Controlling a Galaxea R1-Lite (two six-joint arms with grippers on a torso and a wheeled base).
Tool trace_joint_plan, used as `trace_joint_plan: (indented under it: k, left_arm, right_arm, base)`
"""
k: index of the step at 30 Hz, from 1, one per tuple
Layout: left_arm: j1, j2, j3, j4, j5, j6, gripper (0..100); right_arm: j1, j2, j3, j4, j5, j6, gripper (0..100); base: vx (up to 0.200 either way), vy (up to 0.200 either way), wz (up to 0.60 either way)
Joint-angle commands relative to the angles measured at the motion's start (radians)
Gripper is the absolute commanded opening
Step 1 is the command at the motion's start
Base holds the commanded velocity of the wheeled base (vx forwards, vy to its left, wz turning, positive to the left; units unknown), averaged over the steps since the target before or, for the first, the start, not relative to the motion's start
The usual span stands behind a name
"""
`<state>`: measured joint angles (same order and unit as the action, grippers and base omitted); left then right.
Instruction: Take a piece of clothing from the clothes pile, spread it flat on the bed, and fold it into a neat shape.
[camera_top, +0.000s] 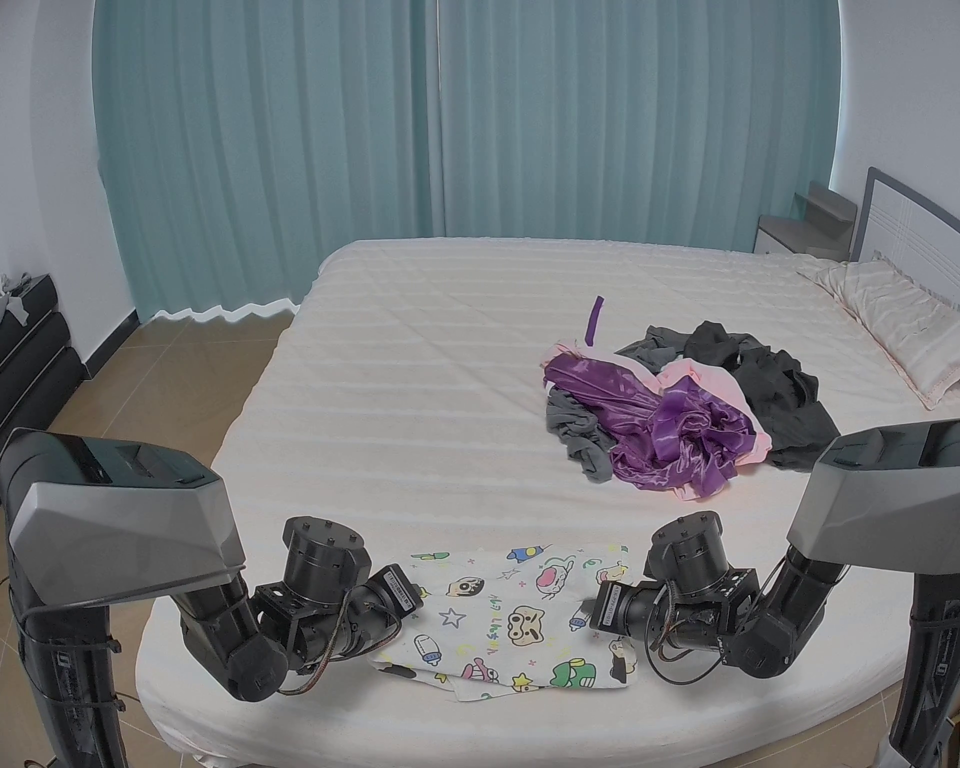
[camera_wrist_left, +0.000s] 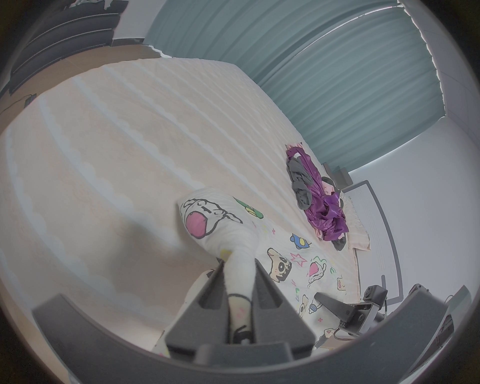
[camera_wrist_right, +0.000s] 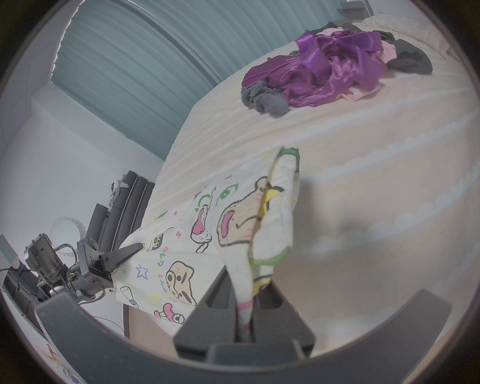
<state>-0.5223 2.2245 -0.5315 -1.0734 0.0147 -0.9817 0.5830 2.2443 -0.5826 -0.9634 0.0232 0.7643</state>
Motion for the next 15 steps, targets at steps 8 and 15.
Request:
trace_joint_plan:
  k: [8, 15]
  left_arm:
    - [0.001, 0.000, -0.002, 0.001, -0.001, -0.002, 0]
    - [0.001, 0.001, -0.002, 0.001, -0.001, -0.002, 0]
  right_arm:
    - [-0.002, -0.002, 0.003, 0.000, -0.002, 0.000, 0]
    - [-0.003, -0.003, 0.004, 0.000, -0.003, 0.000, 0]
  base:
    - [0.000, -0.200, 0.00]
    - [0.000, -0.200, 0.00]
